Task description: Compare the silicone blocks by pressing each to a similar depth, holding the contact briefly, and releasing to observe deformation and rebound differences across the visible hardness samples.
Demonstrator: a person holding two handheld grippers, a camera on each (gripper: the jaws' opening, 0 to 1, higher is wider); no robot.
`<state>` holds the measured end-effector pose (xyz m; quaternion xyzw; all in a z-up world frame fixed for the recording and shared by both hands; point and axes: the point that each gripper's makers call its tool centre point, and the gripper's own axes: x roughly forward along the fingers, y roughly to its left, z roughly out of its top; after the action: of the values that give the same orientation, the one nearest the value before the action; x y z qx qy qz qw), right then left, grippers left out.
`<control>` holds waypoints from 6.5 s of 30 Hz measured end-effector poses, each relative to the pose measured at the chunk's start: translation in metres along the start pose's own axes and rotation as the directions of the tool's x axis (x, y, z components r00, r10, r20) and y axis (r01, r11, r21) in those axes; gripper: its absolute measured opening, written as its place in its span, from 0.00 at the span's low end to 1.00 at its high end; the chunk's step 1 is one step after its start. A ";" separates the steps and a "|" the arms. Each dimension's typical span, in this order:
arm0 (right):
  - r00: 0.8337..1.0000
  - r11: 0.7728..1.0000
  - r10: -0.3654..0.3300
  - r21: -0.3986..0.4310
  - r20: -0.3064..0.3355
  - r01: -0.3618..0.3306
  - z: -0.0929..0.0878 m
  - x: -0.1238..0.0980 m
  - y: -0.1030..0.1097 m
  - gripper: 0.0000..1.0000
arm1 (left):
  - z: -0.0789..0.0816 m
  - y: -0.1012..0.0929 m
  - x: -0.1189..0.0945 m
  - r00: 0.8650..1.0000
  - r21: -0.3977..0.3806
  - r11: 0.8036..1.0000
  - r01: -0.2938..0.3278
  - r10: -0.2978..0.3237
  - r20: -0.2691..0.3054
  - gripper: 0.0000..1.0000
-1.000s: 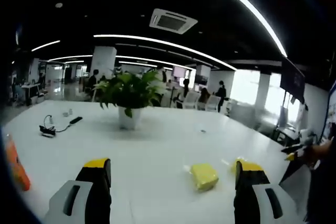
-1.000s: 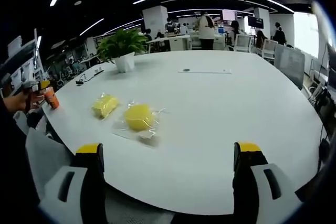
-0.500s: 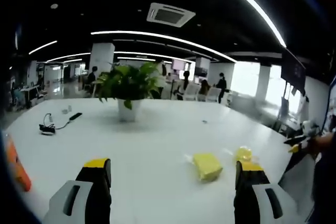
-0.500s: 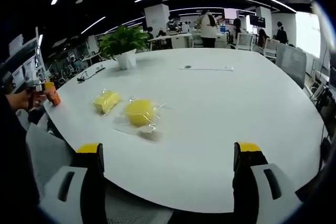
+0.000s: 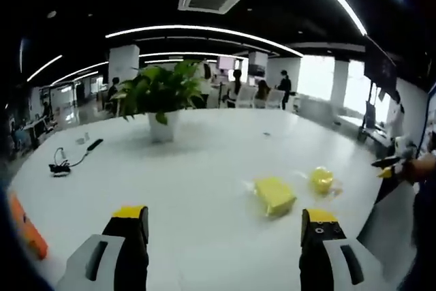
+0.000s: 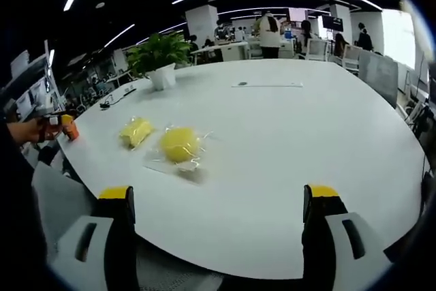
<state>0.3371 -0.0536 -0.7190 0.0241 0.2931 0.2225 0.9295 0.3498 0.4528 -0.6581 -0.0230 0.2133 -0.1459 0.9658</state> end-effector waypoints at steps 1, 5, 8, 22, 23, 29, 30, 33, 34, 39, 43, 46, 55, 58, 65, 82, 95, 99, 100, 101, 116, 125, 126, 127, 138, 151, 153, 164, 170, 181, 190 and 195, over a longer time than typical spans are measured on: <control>1.000 1.000 0.000 0.000 0.002 0.000 0.002 -0.001 0.000 0.96 | 0.005 0.000 0.001 1.000 -0.015 1.000 0.003 -0.002 0.019 0.97; 1.000 1.000 -0.007 0.017 0.010 0.007 0.006 -0.002 -0.003 0.96 | 0.013 0.012 0.006 0.997 -0.063 0.996 -0.056 0.059 0.052 1.00; 1.000 1.000 -0.009 0.006 0.017 0.009 0.008 -0.004 -0.005 0.96 | 0.015 0.012 0.012 0.996 -0.191 0.981 -0.013 0.029 0.083 1.00; 1.000 0.999 -0.007 -0.031 0.014 0.007 0.002 -0.002 0.004 0.96 | 0.012 -0.009 0.059 0.988 -0.212 0.968 0.130 -0.145 -0.058 0.99; 1.000 0.999 0.001 -0.051 0.006 0.000 0.003 0.000 0.008 0.96 | 0.015 -0.012 0.065 0.986 -0.215 0.965 0.147 -0.161 -0.051 0.98; 0.999 0.996 0.024 -0.082 0.021 -0.022 0.012 0.008 0.016 0.96 | 0.017 -0.025 0.094 0.968 -0.232 0.950 0.210 -0.235 -0.086 0.94; 1.000 0.997 0.020 -0.074 0.015 -0.019 0.012 0.009 0.014 0.96 | 0.013 -0.029 0.099 0.960 -0.243 0.943 0.227 -0.259 -0.107 0.92; 0.999 0.999 0.020 -0.049 0.026 -0.018 0.015 0.010 0.015 0.96 | 0.010 -0.033 0.110 0.948 -0.280 0.928 0.247 -0.291 -0.126 0.85; 0.999 0.999 0.020 -0.040 0.027 -0.019 0.016 0.011 0.015 0.96 | 0.009 -0.032 0.116 0.949 -0.279 0.927 0.249 -0.291 -0.121 0.85; 0.999 0.999 0.026 -0.025 0.022 -0.026 0.016 0.011 0.016 0.96 | 0.005 -0.041 0.134 0.930 -0.312 0.901 0.302 -0.351 -0.113 0.79; 0.999 0.999 0.034 -0.011 0.008 -0.034 0.014 0.011 0.019 0.96 | -0.005 -0.045 0.145 0.913 -0.351 0.884 0.308 -0.379 -0.152 0.75; 0.999 0.999 0.040 -0.006 -0.003 -0.040 0.010 0.012 0.022 0.96 | -0.008 -0.041 0.157 0.913 -0.450 0.845 0.287 -0.384 -0.139 0.68; 0.998 0.999 0.047 0.030 -0.036 -0.046 0.000 0.014 0.030 0.96 | -0.026 -0.033 0.181 0.910 -0.588 0.772 0.240 -0.390 -0.141 0.56; 0.998 0.998 0.046 0.031 -0.040 -0.045 -0.001 0.014 0.031 0.96 | -0.031 -0.037 0.189 0.900 -0.602 0.760 0.245 -0.409 -0.150 0.55; 0.998 0.999 0.043 0.034 -0.054 -0.041 -0.003 0.015 0.032 0.96 | -0.048 -0.047 0.198 0.855 -0.639 0.720 0.270 -0.484 -0.184 0.34; 0.997 0.998 0.026 0.056 -0.076 -0.022 -0.014 0.008 0.035 0.96 | -0.050 -0.064 0.205 0.815 -0.725 0.622 0.294 -0.560 -0.149 0.11; 0.997 0.999 0.022 0.047 -0.071 -0.018 -0.013 0.006 0.034 0.93 | -0.049 -0.068 0.194 0.822 -0.665 0.676 0.319 -0.546 -0.162 0.00; 0.998 0.999 0.022 0.045 -0.060 -0.019 -0.011 0.006 0.034 0.95 | -0.043 -0.070 0.192 0.832 -0.641 0.689 0.337 -0.537 -0.141 0.00; 0.998 0.999 0.023 0.042 -0.058 -0.021 -0.010 0.006 0.034 0.96 | -0.042 -0.067 0.195 0.837 -0.644 0.691 0.329 -0.529 -0.139 0.00; 0.998 0.998 0.038 0.042 -0.042 -0.036 -0.007 0.006 0.037 0.96 | -0.037 -0.059 0.199 0.872 -0.614 0.728 0.305 -0.473 -0.127 0.00; 0.997 0.997 0.072 0.038 0.016 -0.072 0.015 0.009 0.039 0.96 | 0.025 -0.095 0.177 0.849 -0.555 0.716 0.424 -0.527 -0.031 0.00; 0.994 0.994 0.102 0.037 0.042 -0.104 0.018 0.004 0.040 0.96 | 0.045 -0.113 0.154 0.848 -0.345 0.807 0.479 -0.527 -0.056 0.00; 0.991 0.991 0.123 0.051 0.055 -0.126 0.021 0.002 0.043 0.96 | 0.049 -0.116 0.149 0.851 -0.345 0.811 0.473 -0.522 -0.059 0.00; 0.989 0.989 0.131 0.061 0.063 -0.135 0.022 0.001 0.043 0.96 | 0.051 -0.117 0.148 0.853 -0.342 0.814 0.470 -0.518 -0.060 0.00; 0.977 0.978 0.186 0.080 0.103 -0.195 0.042 -0.002 0.052 0.96 | 0.132 -0.161 0.092 0.822 -0.101 0.815 0.570 -0.565 0.074 0.00; 0.923 0.937 0.350 -0.037 0.158 -0.349 0.111 0.005 0.072 0.96 | 0.187 -0.189 0.041 0.766 -0.020 0.775 0.631 -0.619 0.174 0.00; 0.893 0.909 0.414 -0.032 0.179 -0.415 0.125 0.003 0.087 0.96 | 0.192 -0.194 0.031 0.757 -0.022 0.768 0.640 -0.625 0.193 0.00; 0.722 0.737 0.673 -0.220 0.160 -0.639 0.194 -0.007 0.167 0.87 | 0.227 -0.228 0.001 0.659 -0.007 0.685 0.729 -0.698 0.280 0.00; 0.608 0.635 0.773 -0.250 0.181 -0.731 0.224 -0.015 0.203 0.81 | 0.247 -0.251 -0.018 0.574 -0.009 0.609 0.793 -0.742 0.346 0.00; 0.485 0.531 0.846 -0.275 0.220 -0.802 0.244 -0.025 0.234 0.64 | 0.252 -0.285 -0.033 0.495 -0.011 0.527 0.850 -0.791 0.359 0.00; 0.422 0.498 0.854 -0.248 0.304 -0.831 0.256 -0.042 0.232 0.48 | 0.249 -0.295 -0.034 0.486 -0.007 0.515 0.857 -0.803 0.344 0.00; 0.375 0.457 0.873 -0.257 0.311 -0.852 0.258 -0.053 0.236 0.28 | 0.247 -0.296 -0.035 0.488 0.000 0.518 0.855 -0.805 0.339 0.00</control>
<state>0.3481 0.1582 -0.4362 0.1930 0.0346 0.6710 0.7150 0.3422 0.1754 -0.3885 -0.2262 0.0398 -0.5706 0.7884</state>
